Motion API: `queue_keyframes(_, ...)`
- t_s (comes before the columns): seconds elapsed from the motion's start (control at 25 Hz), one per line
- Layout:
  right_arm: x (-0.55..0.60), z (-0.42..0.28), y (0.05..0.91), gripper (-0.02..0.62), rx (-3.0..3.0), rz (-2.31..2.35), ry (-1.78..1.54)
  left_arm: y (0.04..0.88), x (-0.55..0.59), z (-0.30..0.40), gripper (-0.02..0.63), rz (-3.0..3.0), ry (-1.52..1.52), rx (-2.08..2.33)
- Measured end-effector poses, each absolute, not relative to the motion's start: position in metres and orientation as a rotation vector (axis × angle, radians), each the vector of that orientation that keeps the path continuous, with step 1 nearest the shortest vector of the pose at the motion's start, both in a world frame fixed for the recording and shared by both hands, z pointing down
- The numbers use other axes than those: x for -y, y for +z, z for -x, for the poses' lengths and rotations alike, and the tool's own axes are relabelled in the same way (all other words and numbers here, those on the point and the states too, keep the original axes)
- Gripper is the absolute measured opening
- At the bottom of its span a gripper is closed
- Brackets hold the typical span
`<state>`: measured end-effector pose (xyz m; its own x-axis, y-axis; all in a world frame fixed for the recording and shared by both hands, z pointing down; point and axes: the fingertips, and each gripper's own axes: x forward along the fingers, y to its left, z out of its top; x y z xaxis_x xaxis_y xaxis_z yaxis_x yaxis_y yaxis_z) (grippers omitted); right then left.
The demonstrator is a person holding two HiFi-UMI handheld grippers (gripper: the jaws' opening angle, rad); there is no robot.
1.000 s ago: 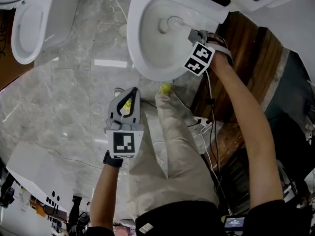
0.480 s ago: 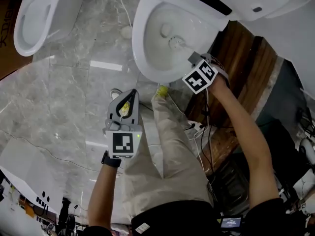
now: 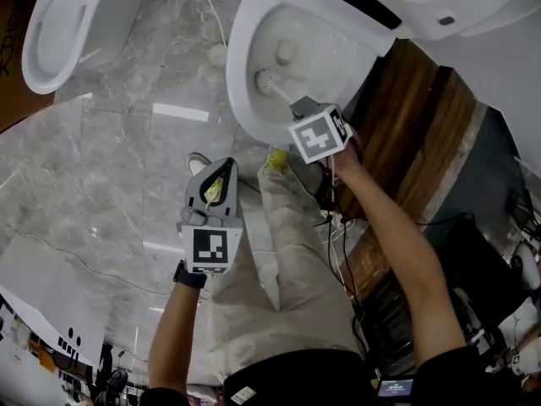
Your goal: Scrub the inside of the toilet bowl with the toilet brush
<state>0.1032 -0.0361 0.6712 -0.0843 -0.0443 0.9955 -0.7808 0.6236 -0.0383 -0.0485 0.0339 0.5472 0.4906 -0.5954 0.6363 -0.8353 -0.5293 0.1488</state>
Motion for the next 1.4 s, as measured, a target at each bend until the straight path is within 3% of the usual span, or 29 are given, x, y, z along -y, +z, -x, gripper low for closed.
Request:
queue_keyframes(0.2, 0.090, -0.096, 0.679, 0.161, 1.627, -0.717, 0.442, 0.557, -0.030, 0.031, 0.017, -2.282, 0.737, 1.173)
queue_keyframes(0.52, 0.166, -0.139, 0.693, 0.161, 1.627, -0.815, 0.453, 0.565, -0.016, -0.012, 0.017, -2.271, 0.729, 1.158)
queue_keyframes(0.88, 0.165, -0.174, 0.699, 0.163, 1.643, -0.799, 0.420, 0.552, 0.014, -0.054, 0.017, -2.316, 0.729, 1.133)
queue_keyframes(1.4, 0.119, -0.200, 0.725, 0.163, 1.527, -0.707, 0.567, 0.541, 0.006, -0.063, 0.018, -2.384, 0.684, 1.059)
